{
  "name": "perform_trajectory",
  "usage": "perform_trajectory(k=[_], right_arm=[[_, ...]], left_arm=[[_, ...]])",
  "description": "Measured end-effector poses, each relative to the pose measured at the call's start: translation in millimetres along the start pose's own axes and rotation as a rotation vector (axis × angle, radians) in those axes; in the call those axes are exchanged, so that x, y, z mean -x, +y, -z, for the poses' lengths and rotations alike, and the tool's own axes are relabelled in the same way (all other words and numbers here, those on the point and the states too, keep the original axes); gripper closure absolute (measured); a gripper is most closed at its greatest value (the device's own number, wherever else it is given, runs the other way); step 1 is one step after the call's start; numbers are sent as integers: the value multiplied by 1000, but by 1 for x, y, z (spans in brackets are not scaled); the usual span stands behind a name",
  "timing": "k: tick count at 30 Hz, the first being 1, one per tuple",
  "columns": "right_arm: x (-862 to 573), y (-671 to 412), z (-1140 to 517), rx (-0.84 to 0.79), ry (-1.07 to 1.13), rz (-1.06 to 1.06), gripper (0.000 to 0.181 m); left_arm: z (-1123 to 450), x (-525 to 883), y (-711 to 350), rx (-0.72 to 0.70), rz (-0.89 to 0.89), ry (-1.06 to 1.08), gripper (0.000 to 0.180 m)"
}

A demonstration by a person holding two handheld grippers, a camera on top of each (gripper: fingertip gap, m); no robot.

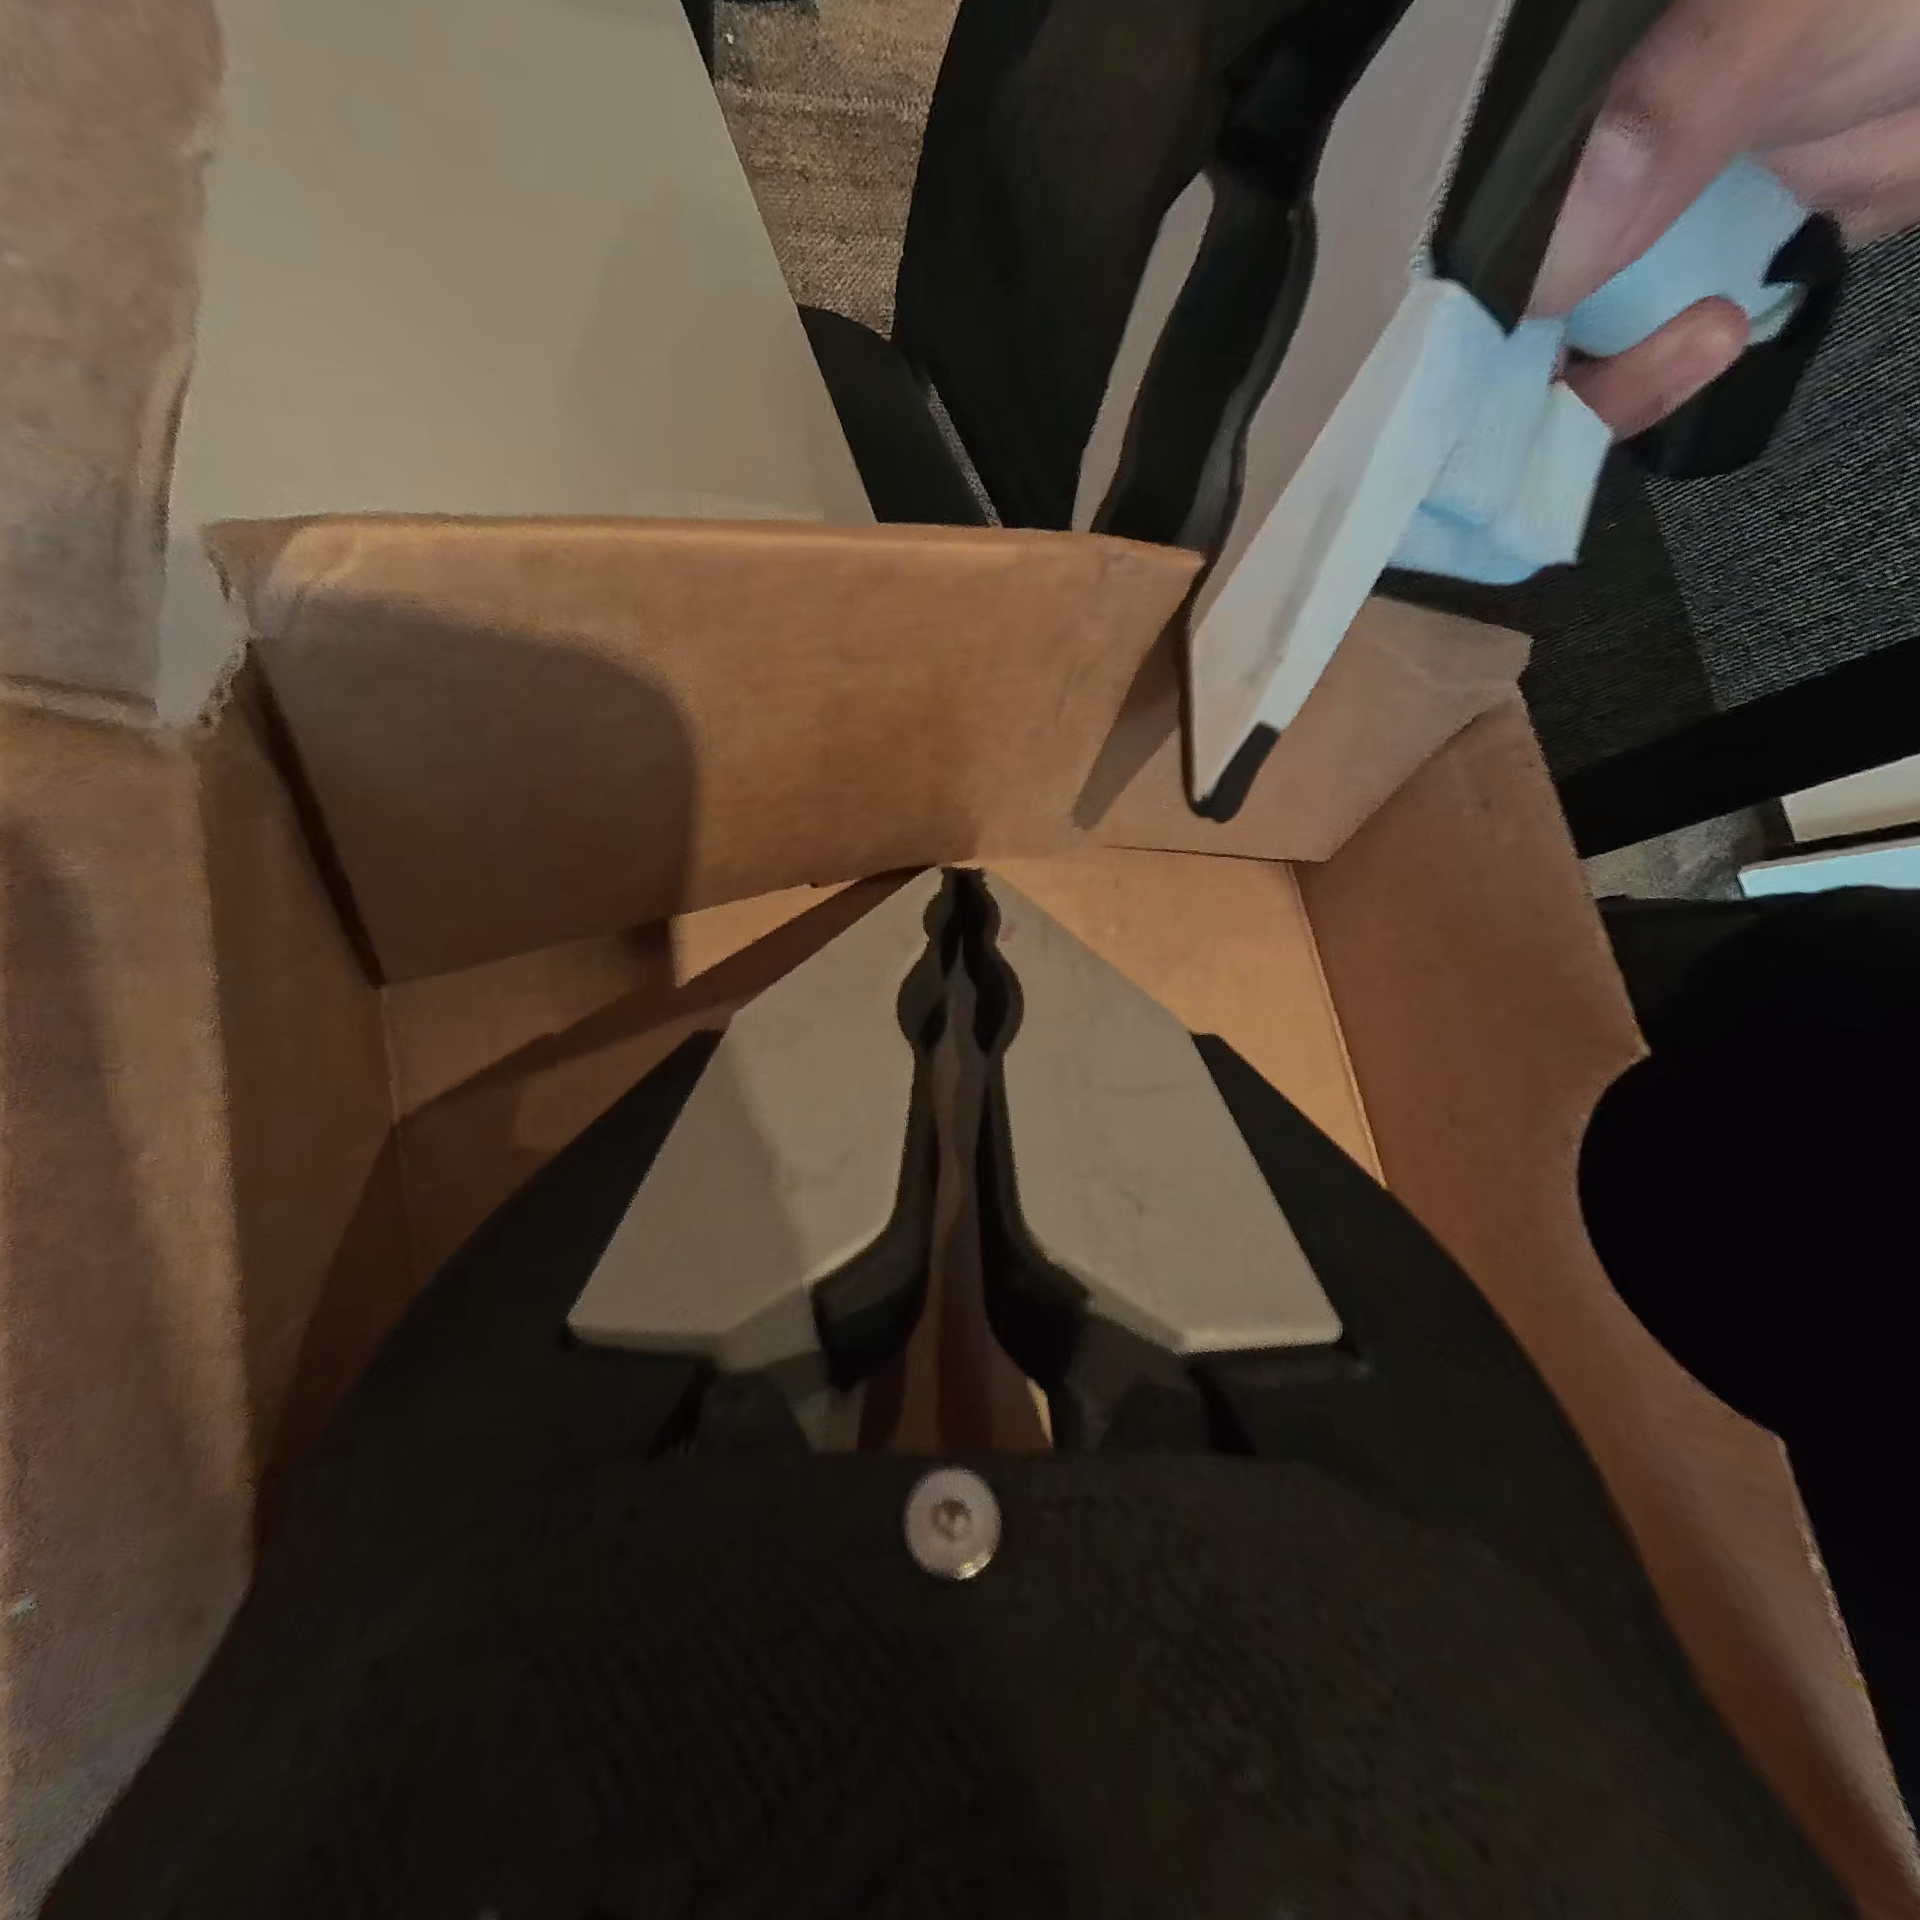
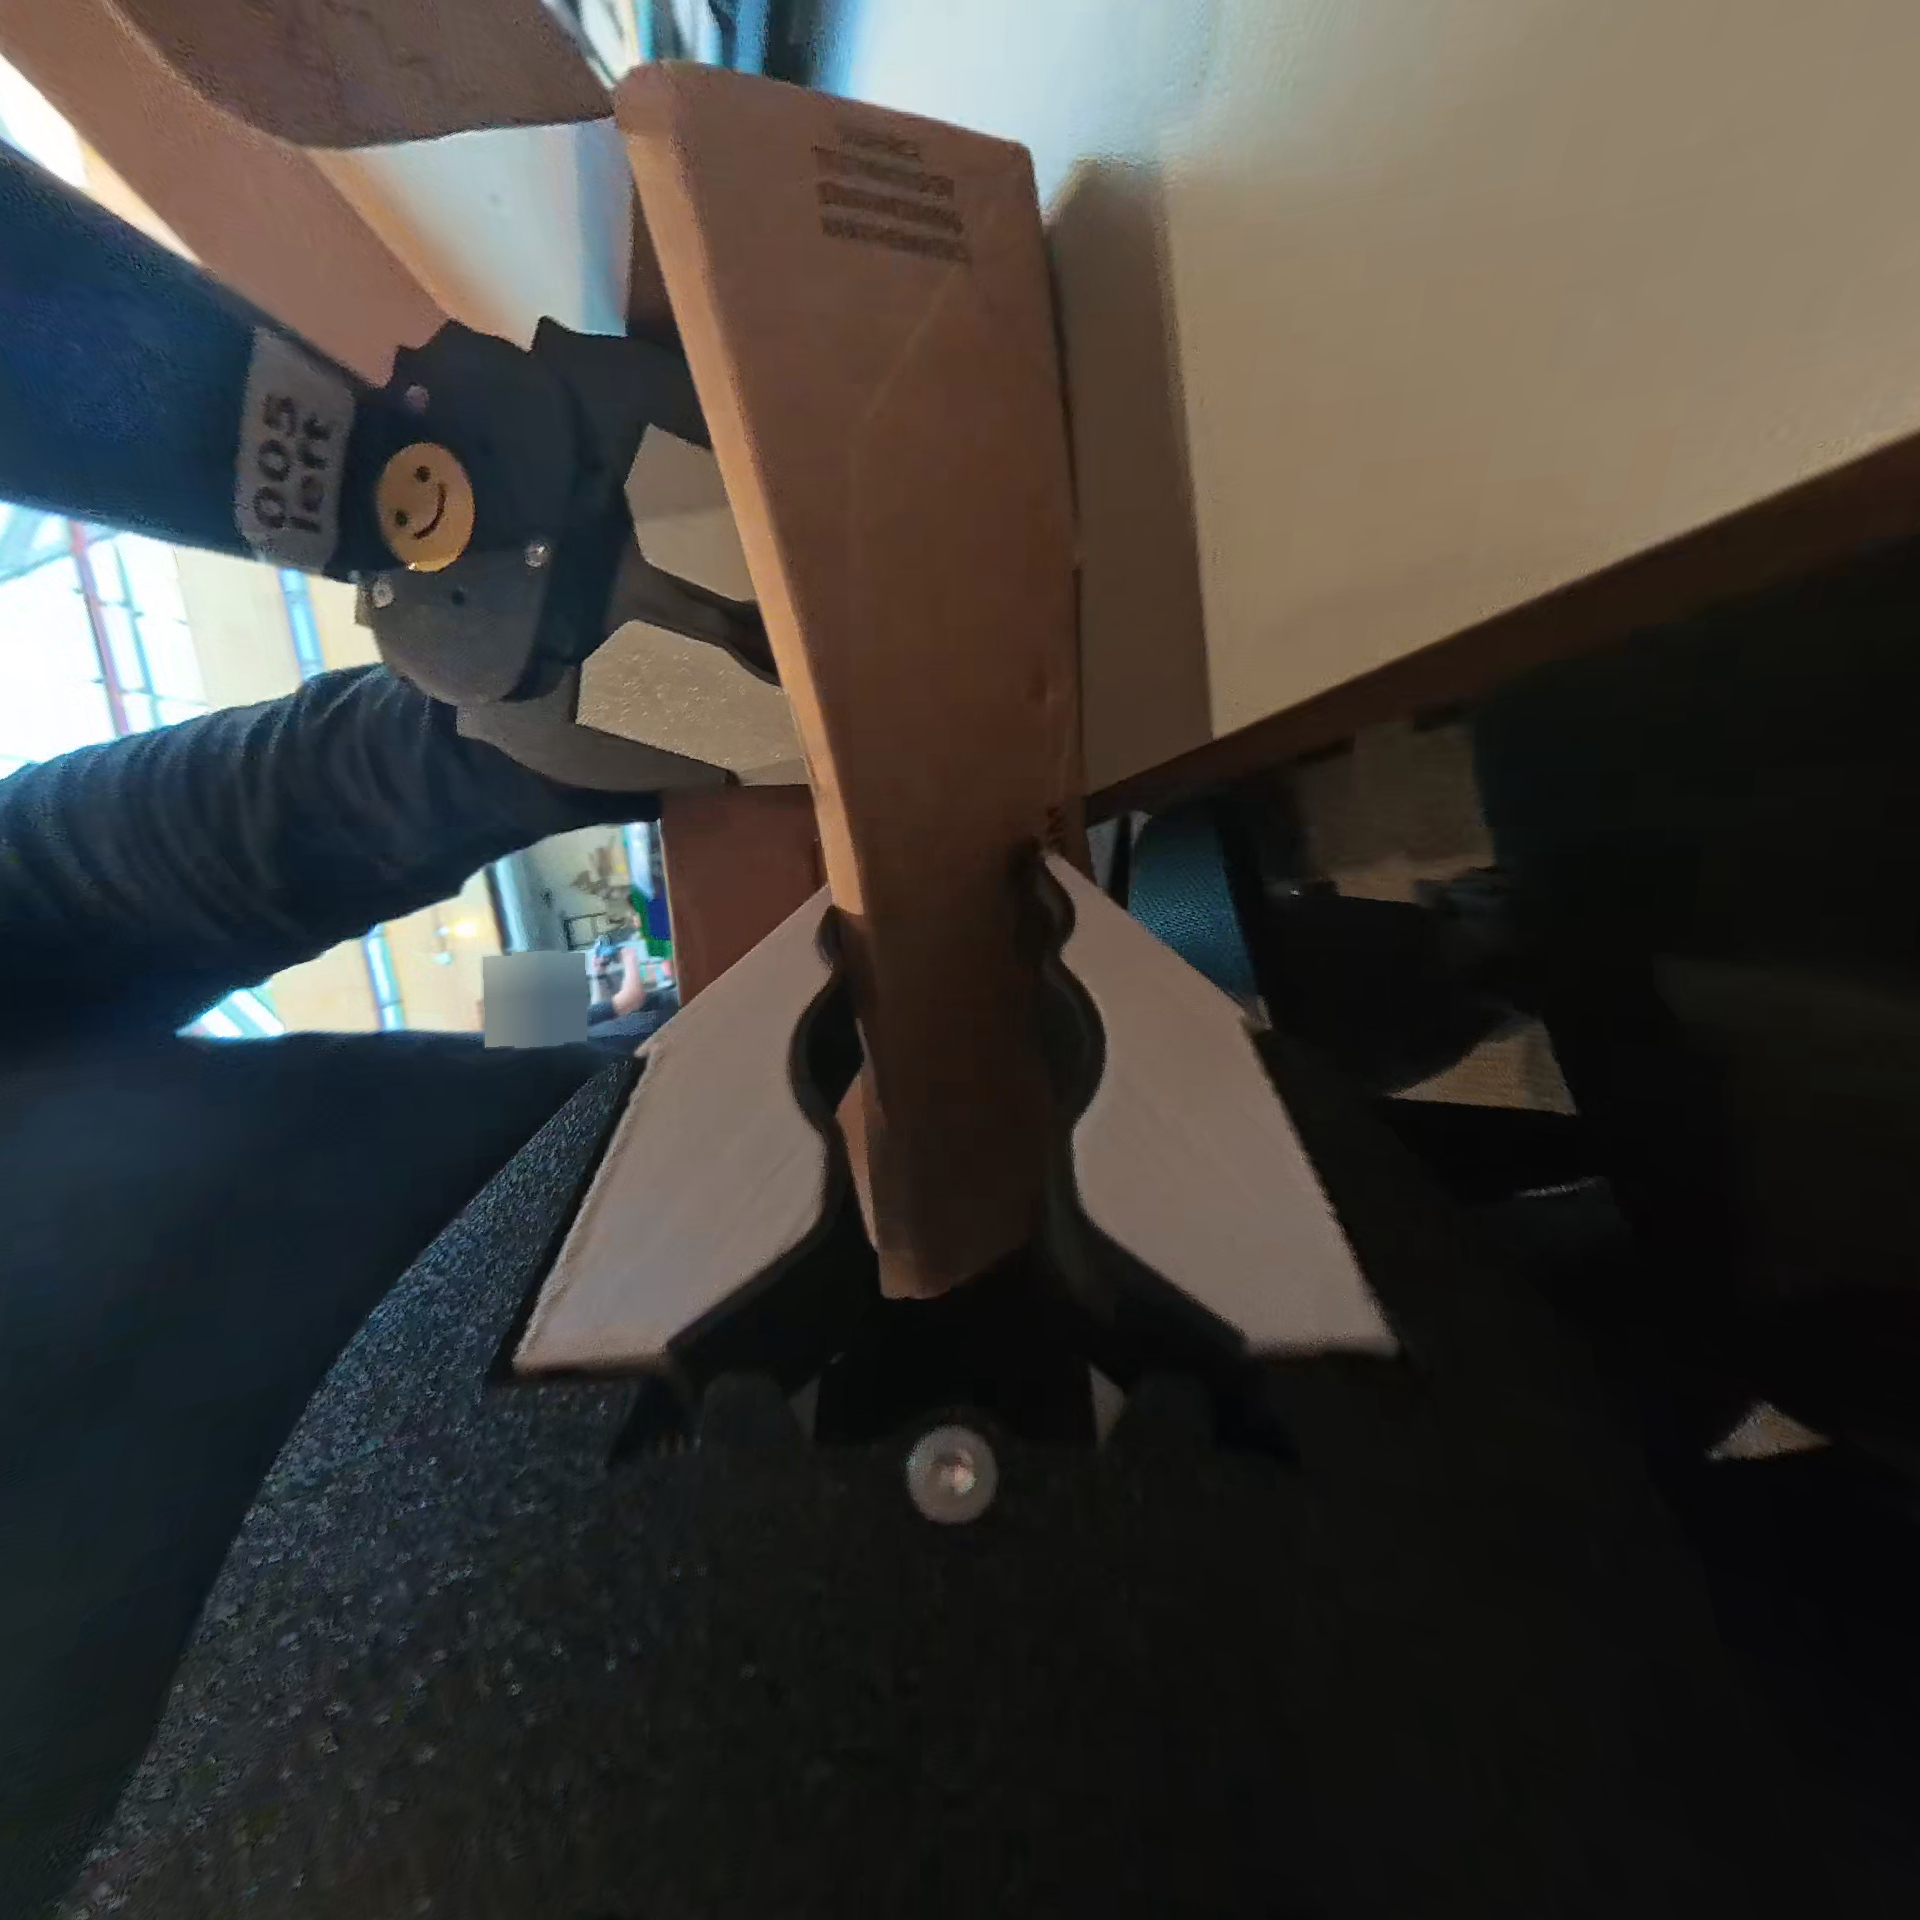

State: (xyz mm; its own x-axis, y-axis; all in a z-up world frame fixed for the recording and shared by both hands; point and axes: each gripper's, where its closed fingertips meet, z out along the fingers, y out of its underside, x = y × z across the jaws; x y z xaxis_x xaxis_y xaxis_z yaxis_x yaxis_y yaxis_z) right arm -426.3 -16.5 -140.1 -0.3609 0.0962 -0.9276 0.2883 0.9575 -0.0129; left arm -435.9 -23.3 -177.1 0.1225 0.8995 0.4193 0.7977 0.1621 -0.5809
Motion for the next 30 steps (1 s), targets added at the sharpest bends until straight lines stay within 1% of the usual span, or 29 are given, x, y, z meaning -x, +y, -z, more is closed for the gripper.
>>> perform_trajectory(k=[4,5,6,7,9,11,15,17,18,19,20,22,24,26,28,30], right_arm=[[5,0,3,21,-120,27,146],[9,-1,2,34,-176,-18,143],[14,-3,0,54,-246,-103,141],[19,-4,-2,49,-294,-141,141],[15,-3,-8,43,-220,-33,150],[16,-5,-9,36,-171,12,152],[17,-6,-9,34,-90,74,154],[15,-7,-10,40,-54,87,153],[17,-13,-7,13,-34,116,153],[24,-20,-2,-30,-24,154,155],[32,-27,4,-68,-12,194,152],[44,-35,14,-114,76,300,137],[52,-35,19,-136,184,406,132],[56,-29,20,-140,295,480,131],[54,-25,24,-150,438,552,132],[68,-21,25,-201,491,594,134]], left_arm=[[1,0,1,39,10,32,180],[3,-1,3,75,51,50,180],[7,-1,6,134,95,54,180],[13,-3,9,196,119,49,180],[27,1,16,288,76,-29,180],[42,0,17,303,1,-70,180],[73,-12,6,300,-78,-140,180],[82,-17,13,349,-70,-163,180],[86,-20,15,355,-58,-177,180],[89,-24,16,343,-54,-183,180],[95,-27,15,303,-60,-201,180],[106,-25,16,228,-61,-273,180],[119,-16,27,217,-35,-356,180],[136,-7,42,206,41,-442,180],[153,-15,51,122,122,-451,180],[172,-22,58,43,184,-473,180]])
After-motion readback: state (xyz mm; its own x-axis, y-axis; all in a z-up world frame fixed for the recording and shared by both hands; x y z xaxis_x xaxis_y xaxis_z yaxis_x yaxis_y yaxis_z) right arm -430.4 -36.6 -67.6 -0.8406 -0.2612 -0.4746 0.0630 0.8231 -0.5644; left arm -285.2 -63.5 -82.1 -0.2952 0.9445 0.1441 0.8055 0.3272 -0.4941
